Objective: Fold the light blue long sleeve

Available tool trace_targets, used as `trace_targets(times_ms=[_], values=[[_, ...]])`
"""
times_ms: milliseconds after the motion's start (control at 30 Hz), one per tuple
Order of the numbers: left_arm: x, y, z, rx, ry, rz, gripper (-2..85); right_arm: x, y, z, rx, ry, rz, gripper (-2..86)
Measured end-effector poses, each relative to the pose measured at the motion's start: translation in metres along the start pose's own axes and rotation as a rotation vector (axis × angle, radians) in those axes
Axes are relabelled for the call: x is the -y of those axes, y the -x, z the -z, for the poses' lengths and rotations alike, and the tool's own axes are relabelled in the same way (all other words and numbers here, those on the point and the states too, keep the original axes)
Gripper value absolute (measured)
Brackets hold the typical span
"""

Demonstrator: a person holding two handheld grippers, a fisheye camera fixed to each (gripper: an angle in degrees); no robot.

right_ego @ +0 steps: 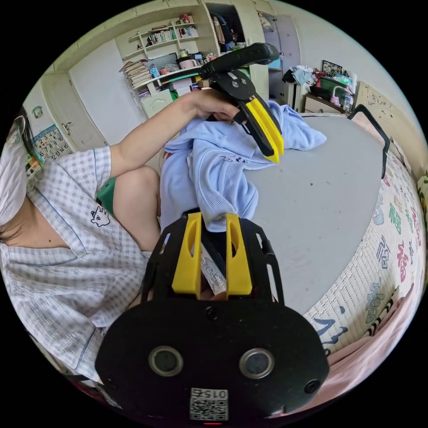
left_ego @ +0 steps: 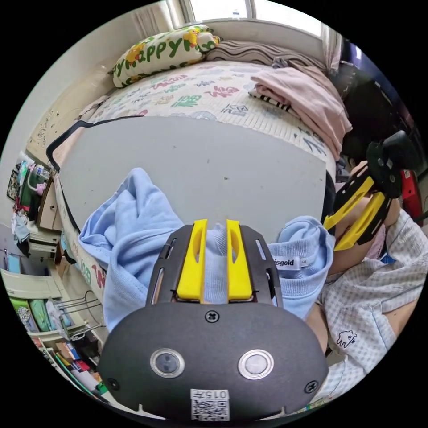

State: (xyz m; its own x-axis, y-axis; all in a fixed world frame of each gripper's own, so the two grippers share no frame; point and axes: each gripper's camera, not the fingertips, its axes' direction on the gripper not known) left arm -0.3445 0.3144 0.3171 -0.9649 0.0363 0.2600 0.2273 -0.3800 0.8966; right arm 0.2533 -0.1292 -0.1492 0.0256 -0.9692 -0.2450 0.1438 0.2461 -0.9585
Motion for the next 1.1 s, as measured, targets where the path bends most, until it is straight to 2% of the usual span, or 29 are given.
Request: trace_targets(times_ms=[133,267,500,733,900,1100], values=[[-0.002,-0.005,-0.017,0.091,0.073,-0.019,7.0,-0.001,-0.004,-0.001,-0.010,0.000,-0.009,8.5],[-0.013,0.006,-0.025,0.091,0.082,0.000,4.5,-0.006,-0.013,0.001,0.001,-0.014,-0.033,8.2],[-0.048,0.024,-0.029,0.073,0.014,0.025,0.4,-0.017,-0.024,-0.003,0.021,-0.023,-0.048,8.1],[-0.119,0.062,-0.004,-0.037,-0.247,0.140,-0.1,-0.042,-0.049,-0.001,0.209,-0.118,-0.126,4.3],[-0.190,0.095,0.018,-0.100,-0.494,0.292,-0.2,-0.047,-0.034,0.006,-0.007,-0.164,-0.113,0.5],[-0.296,0.112,0.049,-0.115,-0.851,0.428,-0.3,-0.087,-0.042,0.054,0.001,-0.504,-0.275,-0.6]])
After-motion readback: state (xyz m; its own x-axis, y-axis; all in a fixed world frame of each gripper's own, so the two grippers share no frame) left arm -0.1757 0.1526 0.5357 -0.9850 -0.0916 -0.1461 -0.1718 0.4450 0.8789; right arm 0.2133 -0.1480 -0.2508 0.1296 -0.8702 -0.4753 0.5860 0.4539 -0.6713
